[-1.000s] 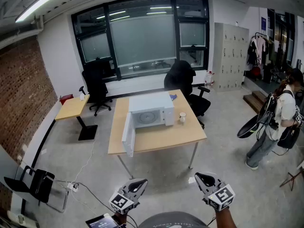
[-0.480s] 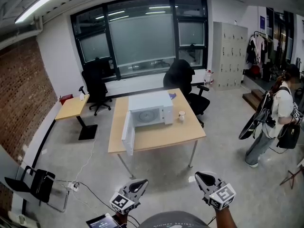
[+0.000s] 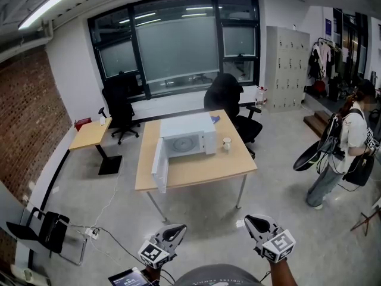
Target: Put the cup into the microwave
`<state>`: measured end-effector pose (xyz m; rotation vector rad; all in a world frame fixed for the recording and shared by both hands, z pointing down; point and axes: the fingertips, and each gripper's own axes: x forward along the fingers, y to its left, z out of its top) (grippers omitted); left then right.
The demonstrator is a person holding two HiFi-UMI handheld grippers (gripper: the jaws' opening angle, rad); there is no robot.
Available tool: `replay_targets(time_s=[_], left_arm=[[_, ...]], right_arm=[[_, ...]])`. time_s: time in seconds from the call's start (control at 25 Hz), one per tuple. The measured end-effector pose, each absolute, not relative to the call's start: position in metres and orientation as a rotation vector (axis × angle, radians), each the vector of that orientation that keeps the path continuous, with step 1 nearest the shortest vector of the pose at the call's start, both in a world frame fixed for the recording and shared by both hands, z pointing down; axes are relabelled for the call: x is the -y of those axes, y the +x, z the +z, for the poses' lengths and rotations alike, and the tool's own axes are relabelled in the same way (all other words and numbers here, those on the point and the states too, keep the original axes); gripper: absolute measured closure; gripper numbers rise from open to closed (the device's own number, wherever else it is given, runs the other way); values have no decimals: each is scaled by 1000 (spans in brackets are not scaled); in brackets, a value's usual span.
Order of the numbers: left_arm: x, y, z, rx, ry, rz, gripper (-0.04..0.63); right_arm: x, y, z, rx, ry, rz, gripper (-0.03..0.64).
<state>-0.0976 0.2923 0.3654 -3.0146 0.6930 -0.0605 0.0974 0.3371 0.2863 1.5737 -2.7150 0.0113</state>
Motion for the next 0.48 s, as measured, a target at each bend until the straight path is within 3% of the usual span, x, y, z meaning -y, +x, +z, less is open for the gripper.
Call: replay_targets(time_s=[0.48], left_arm=[[-295,-99,368,-679,-2981,-80,575]], right_arm=[[-342,107,311,2668,1571,-1,597]])
